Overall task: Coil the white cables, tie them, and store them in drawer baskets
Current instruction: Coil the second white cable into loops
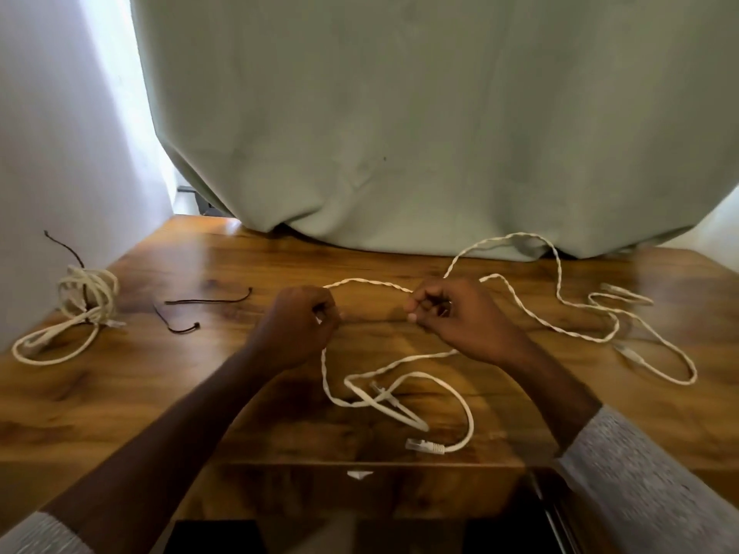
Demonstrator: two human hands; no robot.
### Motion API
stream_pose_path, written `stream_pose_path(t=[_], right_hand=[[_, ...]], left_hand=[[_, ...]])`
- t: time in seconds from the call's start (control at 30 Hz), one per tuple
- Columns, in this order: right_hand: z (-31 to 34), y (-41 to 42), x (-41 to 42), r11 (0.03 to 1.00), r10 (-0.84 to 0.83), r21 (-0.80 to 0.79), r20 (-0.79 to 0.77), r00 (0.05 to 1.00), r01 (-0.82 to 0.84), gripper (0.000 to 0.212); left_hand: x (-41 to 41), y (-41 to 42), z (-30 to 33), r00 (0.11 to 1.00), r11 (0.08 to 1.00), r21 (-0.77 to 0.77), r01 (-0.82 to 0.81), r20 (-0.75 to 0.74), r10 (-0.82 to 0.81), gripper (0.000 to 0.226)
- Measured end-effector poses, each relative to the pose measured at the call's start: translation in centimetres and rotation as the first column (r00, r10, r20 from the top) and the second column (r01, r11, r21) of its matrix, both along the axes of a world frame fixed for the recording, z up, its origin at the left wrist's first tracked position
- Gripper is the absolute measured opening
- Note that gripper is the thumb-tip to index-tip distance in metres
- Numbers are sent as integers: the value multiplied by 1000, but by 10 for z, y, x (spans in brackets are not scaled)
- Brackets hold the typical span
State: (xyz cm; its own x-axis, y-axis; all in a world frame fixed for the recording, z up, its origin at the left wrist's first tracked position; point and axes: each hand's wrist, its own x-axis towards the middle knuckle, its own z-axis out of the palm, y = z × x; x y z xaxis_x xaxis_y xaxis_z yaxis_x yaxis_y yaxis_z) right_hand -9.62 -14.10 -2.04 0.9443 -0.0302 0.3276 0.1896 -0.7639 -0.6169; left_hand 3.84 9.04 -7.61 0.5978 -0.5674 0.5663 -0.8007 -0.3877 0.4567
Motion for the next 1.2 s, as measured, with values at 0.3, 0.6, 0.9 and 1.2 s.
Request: stream_pose_path(t=[0.3,0.6,0.9,1.2], right_hand=[[-39,7,5,932,70,-331,-226,972,-144,6],[-42,-2,79,957,-260,-166,-117,959,239,10],[-44,-6,122,924,-382,-74,-126,916,376,20],[-61,-6,130,912,-406,-82,-56,912,401,18]], left_hand=[[0,-3,-17,971,954,260,-150,-142,192,38],[53,-45,-3,983,986,-101,-135,-137,121,17],[66,-55,3,749,840,-504,-199,-631,-202,59],[70,-19,27,780,971,209,115,-625,42,43]])
